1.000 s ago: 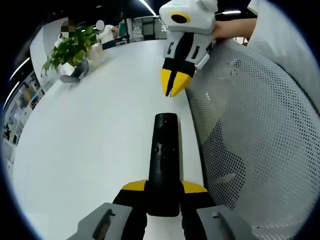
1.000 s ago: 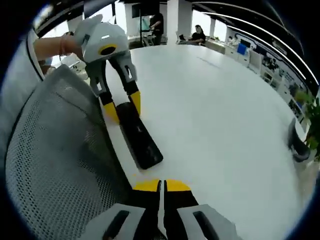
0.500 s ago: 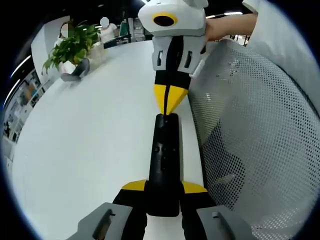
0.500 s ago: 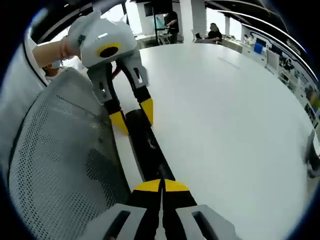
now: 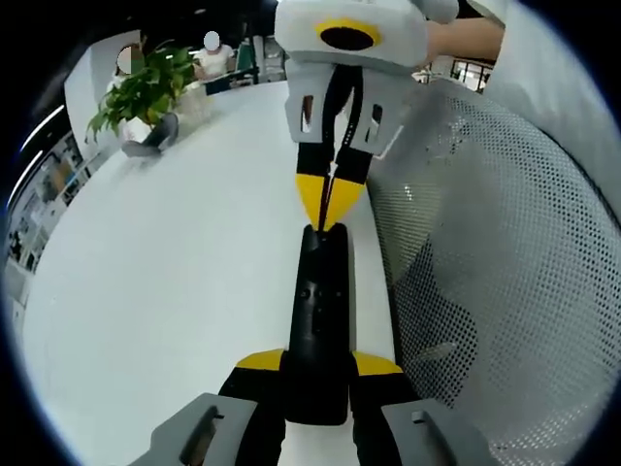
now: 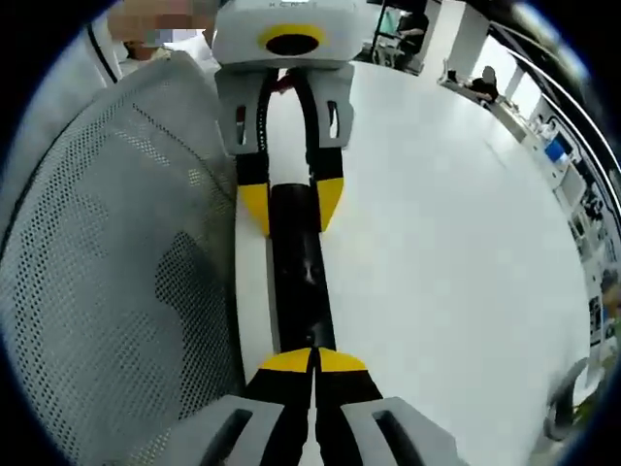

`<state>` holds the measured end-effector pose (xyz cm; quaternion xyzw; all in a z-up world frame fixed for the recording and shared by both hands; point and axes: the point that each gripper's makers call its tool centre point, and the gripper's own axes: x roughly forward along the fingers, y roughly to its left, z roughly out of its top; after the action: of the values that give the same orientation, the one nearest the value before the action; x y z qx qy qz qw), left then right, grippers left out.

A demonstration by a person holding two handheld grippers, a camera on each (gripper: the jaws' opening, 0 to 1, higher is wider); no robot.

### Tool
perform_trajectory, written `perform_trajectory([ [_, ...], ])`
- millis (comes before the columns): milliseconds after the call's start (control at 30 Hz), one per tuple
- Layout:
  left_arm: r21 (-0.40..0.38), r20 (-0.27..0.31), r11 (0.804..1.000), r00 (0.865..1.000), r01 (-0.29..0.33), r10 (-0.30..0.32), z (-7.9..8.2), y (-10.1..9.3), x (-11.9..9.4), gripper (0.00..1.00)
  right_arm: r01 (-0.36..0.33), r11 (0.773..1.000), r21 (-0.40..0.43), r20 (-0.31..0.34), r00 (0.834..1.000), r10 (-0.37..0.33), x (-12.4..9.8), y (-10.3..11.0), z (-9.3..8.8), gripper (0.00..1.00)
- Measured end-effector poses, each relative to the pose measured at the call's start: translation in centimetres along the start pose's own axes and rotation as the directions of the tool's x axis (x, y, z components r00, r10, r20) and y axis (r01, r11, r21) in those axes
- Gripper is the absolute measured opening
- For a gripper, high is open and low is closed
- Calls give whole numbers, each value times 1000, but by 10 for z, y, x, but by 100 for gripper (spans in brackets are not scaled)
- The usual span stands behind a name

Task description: Press the specified remote control buttons in sequence, fully releasing each button before pressing the next.

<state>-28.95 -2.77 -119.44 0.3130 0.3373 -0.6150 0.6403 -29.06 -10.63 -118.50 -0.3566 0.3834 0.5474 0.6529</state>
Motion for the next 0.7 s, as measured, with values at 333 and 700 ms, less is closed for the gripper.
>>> perform_trajectory([
  [333, -13, 9, 1000, 1000, -10, 10, 0, 0, 0, 24, 5, 990, 138, 142, 990, -25, -9, -5, 10, 0],
  [700, -23, 21, 1000, 1000, -14, 14, 0, 0, 0, 24, -39, 999, 13, 59, 998, 38, 2, 2, 10, 0],
])
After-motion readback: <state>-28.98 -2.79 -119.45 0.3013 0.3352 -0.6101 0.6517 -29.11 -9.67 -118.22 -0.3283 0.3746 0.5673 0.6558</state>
